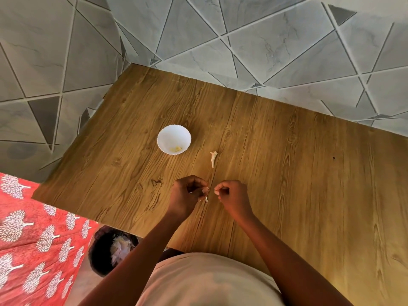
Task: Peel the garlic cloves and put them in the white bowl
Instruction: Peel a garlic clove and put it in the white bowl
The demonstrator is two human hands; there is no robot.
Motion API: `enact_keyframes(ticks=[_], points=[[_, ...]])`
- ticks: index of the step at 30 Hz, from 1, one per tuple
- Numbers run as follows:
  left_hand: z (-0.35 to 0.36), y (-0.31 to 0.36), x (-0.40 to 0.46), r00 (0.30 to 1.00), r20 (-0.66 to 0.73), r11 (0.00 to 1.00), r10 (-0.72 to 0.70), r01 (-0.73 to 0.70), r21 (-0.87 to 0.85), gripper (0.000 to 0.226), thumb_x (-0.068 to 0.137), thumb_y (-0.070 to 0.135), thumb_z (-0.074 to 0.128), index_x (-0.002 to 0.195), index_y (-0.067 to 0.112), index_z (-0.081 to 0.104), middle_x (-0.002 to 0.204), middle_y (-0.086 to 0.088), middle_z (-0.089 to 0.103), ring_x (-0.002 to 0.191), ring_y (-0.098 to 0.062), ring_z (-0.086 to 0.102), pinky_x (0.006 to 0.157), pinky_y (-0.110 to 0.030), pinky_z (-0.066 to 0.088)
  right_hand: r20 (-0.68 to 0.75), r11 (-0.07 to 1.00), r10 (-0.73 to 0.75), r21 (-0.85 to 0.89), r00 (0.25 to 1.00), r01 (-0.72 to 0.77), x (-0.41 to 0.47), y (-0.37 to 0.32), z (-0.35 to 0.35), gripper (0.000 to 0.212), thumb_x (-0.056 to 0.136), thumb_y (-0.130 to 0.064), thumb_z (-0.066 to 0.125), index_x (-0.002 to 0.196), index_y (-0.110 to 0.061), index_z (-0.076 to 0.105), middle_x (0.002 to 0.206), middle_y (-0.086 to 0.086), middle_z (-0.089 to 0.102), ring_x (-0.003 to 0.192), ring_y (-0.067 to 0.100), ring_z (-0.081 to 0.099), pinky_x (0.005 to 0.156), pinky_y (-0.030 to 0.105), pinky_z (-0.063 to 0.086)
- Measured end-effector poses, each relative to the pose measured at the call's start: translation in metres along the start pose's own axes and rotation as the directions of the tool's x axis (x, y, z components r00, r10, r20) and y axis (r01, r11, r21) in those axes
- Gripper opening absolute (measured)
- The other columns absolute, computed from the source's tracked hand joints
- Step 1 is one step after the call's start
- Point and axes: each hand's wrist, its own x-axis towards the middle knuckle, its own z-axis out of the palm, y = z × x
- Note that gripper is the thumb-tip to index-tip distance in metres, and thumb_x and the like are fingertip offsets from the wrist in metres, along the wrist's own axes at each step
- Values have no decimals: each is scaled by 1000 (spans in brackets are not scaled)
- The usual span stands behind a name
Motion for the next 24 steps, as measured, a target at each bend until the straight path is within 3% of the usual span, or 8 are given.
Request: enact_keyframes(ticks=[3,7,13,17,24], points=[[-1,-1,-2,1000,-8,1000,5,-5,16,14,89,-1,74,89,13,76,80,-3,75,75,-22,74,71,-35,63,-3,998,-53,-33,999,53,-5,3,-2,17,85,0,75,92,-15,78,84,-6,73,79,1,69,76,25,60],[2,-1,-1,1000,-24,998,-15,16,62,14,88,0,75,85,14,75,77,0,75,73,-17,74,70,-32,63,-83,997,-72,-35,994,69,-10,2,-4,19,77,-4,84,79,-17,70,68,-11,64,67,-2,65,63,12,52],[7,1,-4,1000,-16,997,-26,27,76,14,92,-3,69,86,8,76,74,1,76,69,-13,73,64,-20,57,-104,979,-200,0,974,202,-13,1,-8,18,88,0,73,97,-15,78,91,-5,72,87,1,67,76,14,53],[10,2,-5,1000,-2,998,17,-17,64,12,92,4,71,87,13,76,76,0,74,69,-19,71,66,-31,60,-85,968,-236,69,968,242,-17,-3,-11,18,86,-8,78,102,-16,79,94,-7,74,89,2,68,77,19,55],[10,3,-8,998,38,998,54,-53,-19,2,87,9,76,86,11,76,77,-3,75,69,-25,70,68,-38,61,-109,952,-206,207,973,224,-20,-4,-11,13,84,-16,82,97,-19,79,88,-11,73,87,9,71,74,37,60]])
